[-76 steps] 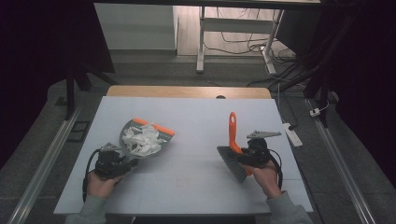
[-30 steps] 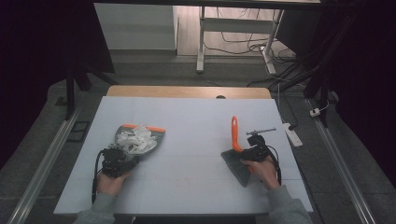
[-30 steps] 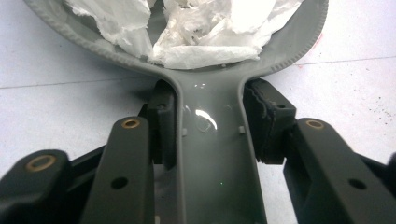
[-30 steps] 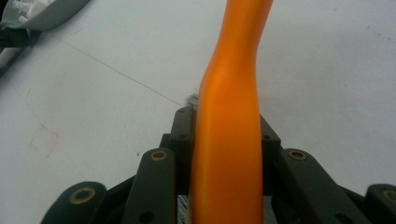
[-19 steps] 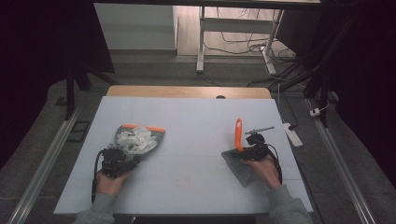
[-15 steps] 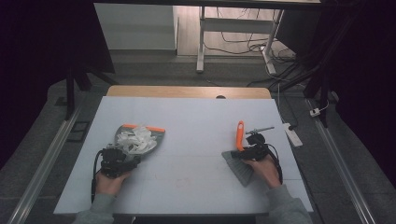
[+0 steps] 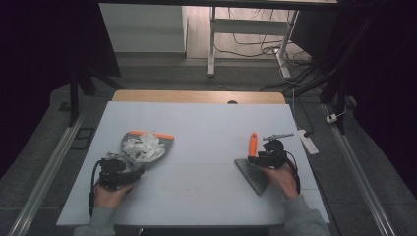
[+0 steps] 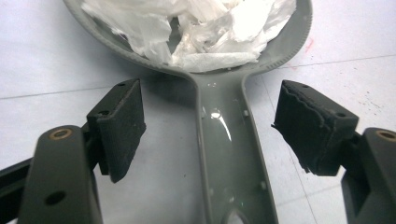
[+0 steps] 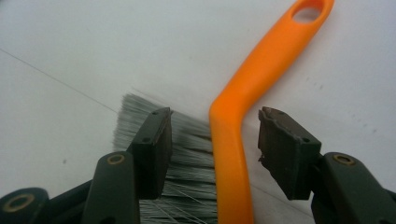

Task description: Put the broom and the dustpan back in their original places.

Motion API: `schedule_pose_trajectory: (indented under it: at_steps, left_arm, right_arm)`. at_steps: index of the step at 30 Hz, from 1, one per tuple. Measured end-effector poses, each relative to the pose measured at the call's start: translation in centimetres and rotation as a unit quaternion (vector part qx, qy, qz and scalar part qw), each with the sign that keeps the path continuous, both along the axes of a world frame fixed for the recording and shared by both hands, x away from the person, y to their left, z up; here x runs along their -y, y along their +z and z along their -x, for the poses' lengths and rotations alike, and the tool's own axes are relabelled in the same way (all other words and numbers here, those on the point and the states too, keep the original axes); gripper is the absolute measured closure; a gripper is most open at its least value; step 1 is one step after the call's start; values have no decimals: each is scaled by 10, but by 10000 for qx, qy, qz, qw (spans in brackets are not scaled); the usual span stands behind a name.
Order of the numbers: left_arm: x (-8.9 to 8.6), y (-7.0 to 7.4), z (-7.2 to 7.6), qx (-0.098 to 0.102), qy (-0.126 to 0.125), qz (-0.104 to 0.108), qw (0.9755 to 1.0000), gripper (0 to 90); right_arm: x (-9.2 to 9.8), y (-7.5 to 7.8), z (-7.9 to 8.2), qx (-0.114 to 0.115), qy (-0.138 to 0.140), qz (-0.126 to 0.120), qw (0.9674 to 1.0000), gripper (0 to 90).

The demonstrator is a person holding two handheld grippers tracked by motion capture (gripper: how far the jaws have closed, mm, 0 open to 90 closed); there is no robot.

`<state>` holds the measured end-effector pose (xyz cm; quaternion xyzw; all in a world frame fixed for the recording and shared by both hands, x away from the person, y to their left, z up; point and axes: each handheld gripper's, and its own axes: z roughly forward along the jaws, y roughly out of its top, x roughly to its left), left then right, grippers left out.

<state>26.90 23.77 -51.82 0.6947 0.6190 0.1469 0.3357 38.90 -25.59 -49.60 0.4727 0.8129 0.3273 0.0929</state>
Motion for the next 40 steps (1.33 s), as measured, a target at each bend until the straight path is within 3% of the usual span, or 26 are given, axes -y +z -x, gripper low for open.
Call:
schedule_pose_trajectory:
  at_steps: [3,7,12,18,30,40]
  left_arm:
    - [-2,6,4,102,-175,-31,9998,262]
    - [2,13,6,188,-614,-192,9978,301]
    - [11,17,7,280,-1319,-128,9908,306]
    - [13,18,7,374,-1779,-149,9832,310]
    - [9,15,12,356,-2133,64,9763,309]
    - [11,14,12,361,-2155,70,9758,298]
  right_arm:
    - [-3,6,7,165,247,9,9996,456]
    - [-6,11,15,353,540,-4,9979,483]
    - [-4,14,24,474,803,-162,9955,485]
    - [1,14,39,642,972,-205,9930,506]
    - [16,8,69,856,1127,-142,9898,491]
    - [16,10,72,993,1197,-166,9877,489]
